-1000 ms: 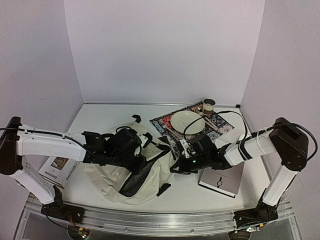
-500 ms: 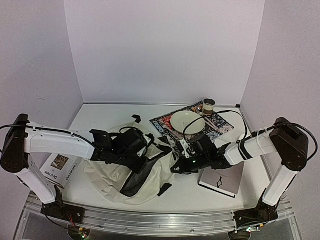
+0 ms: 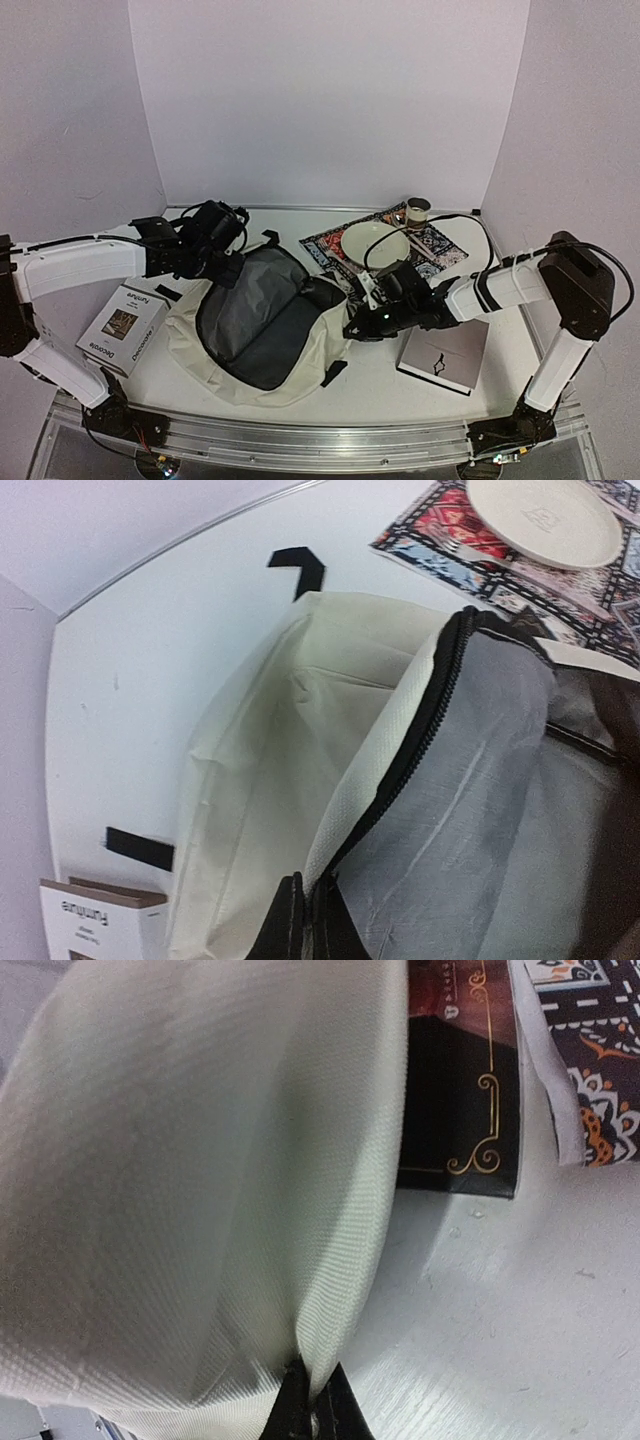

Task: Pack the student bag
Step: Pick up the largest pocket of the bag from the student bag, then place the largest pocket of the bag in the student bag.

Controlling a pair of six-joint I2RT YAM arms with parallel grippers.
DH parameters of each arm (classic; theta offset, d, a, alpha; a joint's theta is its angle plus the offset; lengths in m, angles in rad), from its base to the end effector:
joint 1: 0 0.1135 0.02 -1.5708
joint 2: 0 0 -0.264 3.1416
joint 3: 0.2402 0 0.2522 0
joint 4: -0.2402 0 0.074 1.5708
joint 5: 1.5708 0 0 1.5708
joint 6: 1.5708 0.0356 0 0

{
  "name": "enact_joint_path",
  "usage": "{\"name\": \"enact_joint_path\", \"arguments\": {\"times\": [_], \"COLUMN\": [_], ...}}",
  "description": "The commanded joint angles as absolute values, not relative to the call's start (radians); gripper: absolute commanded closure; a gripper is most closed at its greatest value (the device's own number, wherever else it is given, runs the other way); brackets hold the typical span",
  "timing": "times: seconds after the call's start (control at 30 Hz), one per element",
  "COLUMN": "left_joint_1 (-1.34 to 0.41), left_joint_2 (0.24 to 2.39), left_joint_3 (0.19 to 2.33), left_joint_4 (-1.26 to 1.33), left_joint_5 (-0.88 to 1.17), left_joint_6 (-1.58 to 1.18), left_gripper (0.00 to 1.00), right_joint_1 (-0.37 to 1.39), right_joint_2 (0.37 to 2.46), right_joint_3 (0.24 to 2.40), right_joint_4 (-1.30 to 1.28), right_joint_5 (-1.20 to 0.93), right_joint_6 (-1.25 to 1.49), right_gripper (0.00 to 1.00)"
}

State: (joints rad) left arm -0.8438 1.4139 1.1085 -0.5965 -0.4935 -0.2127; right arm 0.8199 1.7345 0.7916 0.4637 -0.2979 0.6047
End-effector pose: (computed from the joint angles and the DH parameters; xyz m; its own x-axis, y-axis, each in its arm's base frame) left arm 0.2092 -0.2098 0.2752 -0.6073 0.4031 -0.6846 0.3423 0.9104 0.2323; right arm 0.2321 0.2640 0.1612 -0.7572 -0.0147 -0.6531 -0.5423 0.5716 0.6158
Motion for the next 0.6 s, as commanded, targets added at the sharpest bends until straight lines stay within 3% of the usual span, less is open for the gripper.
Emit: {"name": "enact_joint_path", "arguments": {"times": [0.0, 0.23, 0.37, 0.47, 0.57], "left_joint_1": [-0.740, -0.662, -0.648, -0.638, -0.635], "left_joint_2": [1.377, 1.531, 1.630, 1.687, 1.719], "left_joint_3": [1.177, 1.134, 1.124, 1.126, 1.139], "left_joint_4": [-0.585, -0.485, -0.432, -0.401, -0.402], "left_joint_5": [-0.580, -0.562, -0.608, -0.630, -0.647], "left_joint_6": [-0.133, -0.110, -0.090, -0.073, -0.071], "left_gripper": [1.00, 1.00, 0.93, 0.86, 0.71], "right_joint_1": [0.798, 0.794, 0.795, 0.794, 0.794], "right_joint_2": [1.781, 1.857, 1.860, 1.833, 1.785], "right_joint_3": [0.851, 0.942, 0.985, 1.006, 1.017], "right_joint_4": [0.393, 0.324, 0.272, 0.225, 0.169], "right_joint_5": [-0.280, -0.276, -0.257, -0.233, -0.190], "right_joint_6": [0.555, 0.500, 0.472, 0.453, 0.435], "right_gripper": [1.00, 0.99, 0.95, 0.86, 0.65]}}
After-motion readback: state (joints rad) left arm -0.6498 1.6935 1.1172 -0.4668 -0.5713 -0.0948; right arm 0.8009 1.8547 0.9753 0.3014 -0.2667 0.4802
